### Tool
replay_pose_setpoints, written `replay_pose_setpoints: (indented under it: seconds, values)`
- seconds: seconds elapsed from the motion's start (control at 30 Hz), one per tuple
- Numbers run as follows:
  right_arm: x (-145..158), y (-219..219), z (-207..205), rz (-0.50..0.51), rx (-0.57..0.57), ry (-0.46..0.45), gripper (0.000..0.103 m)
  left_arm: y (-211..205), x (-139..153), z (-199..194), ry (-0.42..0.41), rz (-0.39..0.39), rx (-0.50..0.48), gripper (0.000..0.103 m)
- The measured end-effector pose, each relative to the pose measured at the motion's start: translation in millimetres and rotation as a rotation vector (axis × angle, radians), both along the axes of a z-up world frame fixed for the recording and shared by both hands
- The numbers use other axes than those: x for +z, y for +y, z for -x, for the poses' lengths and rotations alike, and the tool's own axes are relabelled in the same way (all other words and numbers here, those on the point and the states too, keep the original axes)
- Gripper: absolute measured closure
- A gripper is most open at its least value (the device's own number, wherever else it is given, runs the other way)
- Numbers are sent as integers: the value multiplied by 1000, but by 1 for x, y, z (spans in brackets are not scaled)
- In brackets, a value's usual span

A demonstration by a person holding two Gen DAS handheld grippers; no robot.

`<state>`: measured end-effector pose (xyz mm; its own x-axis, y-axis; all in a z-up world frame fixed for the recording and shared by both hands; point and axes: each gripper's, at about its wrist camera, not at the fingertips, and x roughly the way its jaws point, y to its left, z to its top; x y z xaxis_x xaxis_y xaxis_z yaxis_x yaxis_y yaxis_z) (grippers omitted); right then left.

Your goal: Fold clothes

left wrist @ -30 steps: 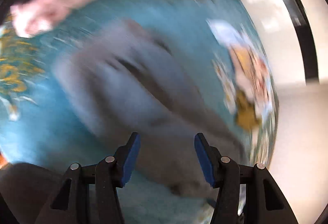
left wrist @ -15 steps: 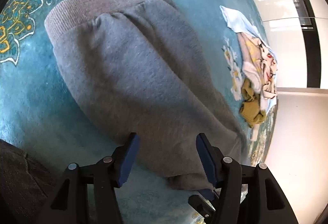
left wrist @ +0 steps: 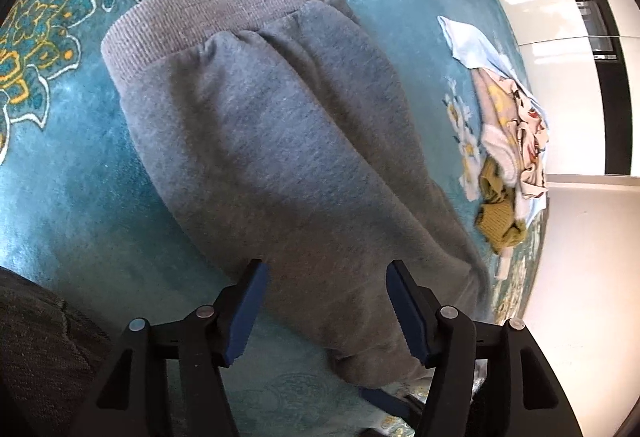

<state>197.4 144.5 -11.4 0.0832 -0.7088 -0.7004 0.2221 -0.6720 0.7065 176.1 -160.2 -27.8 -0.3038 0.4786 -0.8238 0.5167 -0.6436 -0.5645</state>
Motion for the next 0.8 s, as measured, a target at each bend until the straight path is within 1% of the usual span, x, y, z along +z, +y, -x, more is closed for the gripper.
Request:
replay_pose_setpoints:
  seconds: [0.07,0.13,0.17,0.23,0.27,0.3,0.33,0.37,0.4,0.43,0.47,0.5,0.53,0.63,0.73,0.8]
  values:
    - [13,33,-7,3,-81,8,37,3,2,2,7,5,-9,37]
    - [27,80,-12,2,-209,37,37,15,9,7,41,15,-68,37]
    - [33,111,-14,-21,-302,58,37,25,14,10,57,29,-105,37]
    - [43,185,-18,-98,-535,108,37,54,24,17,98,59,-208,37]
    - [46,225,-25,-121,-680,113,37,72,27,20,122,61,-264,37]
    - [47,269,-36,-131,-851,100,38,90,25,21,124,57,-319,37]
    - [47,312,-47,-141,-1022,86,42,108,22,21,117,52,-373,37]
    - [48,348,-59,-143,-1162,71,48,126,18,21,109,46,-427,37]
    - [48,377,-72,-139,-1274,54,49,141,12,19,85,62,-483,37]
    - [47,397,-82,-135,-1354,43,49,156,4,17,55,85,-538,37]
    - [46,408,-89,-140,-1395,37,49,167,-6,15,4,107,-588,37]
    - [45,415,-94,-152,-1426,29,49,173,-15,14,-42,123,-614,37]
    - [43,419,-95,-164,-1441,22,49,173,-18,15,-57,118,-611,37]
    - [37,436,-86,-204,-1436,8,49,161,-20,17,-58,75,-553,37]
    - [31,446,-71,-184,-1440,12,50,148,-25,17,-66,13,-490,37]
    - [26,449,-63,-190,-1454,-6,52,145,-26,17,-67,1,-469,37]
